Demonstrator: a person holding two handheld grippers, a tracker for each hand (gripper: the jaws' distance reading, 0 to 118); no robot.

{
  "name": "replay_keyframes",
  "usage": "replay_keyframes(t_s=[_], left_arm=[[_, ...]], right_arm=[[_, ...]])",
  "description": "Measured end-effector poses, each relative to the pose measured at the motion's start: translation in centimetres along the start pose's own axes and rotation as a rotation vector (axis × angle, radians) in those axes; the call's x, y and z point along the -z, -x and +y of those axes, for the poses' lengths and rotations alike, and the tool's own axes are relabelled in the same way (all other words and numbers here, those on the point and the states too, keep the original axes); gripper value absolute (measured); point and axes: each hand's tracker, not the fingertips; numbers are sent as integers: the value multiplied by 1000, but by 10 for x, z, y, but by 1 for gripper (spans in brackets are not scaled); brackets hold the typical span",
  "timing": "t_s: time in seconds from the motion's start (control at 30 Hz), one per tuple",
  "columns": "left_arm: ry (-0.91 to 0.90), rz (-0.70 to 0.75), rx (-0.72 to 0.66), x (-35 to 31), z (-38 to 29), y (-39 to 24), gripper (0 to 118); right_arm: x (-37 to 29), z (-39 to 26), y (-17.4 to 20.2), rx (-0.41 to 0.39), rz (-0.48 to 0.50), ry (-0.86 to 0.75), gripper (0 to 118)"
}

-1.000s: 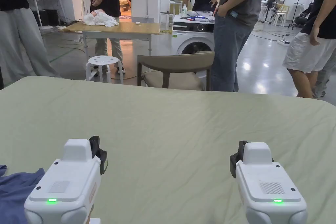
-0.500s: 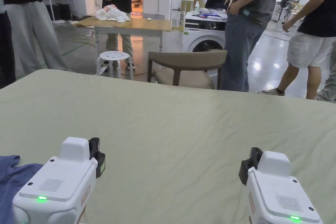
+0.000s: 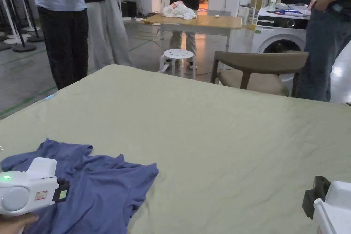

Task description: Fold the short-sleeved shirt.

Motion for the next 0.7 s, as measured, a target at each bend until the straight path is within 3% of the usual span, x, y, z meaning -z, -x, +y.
replay_keyframes(t_s=[0.03, 0.1, 0.27, 0.33, 0.4, 0.5, 0.7], left_arm=[[55, -27, -21, 10, -2, 8, 68], [106, -78, -47, 26, -10, 14, 83], [229, -44, -56, 56, -33, 0, 83], [139, -9, 3, 48, -35, -12, 82], [156, -3, -4, 59, -32, -10, 71], [112, 125, 71, 58, -33, -21, 0], [59, 30, -28, 54, -36, -2, 0]], right_arm=[[0, -1, 2, -3, 2, 3, 1], [1, -2, 4, -6, 4, 10, 1], [2, -6, 6, -3, 4, 31, 1], [2, -7, 6, -10, 4, 38, 1], [1, -8, 6, -13, 5, 41, 1], [0, -10, 5, -14, 4, 42, 1], [-1, -13, 1, -12, 2, 49, 1]])
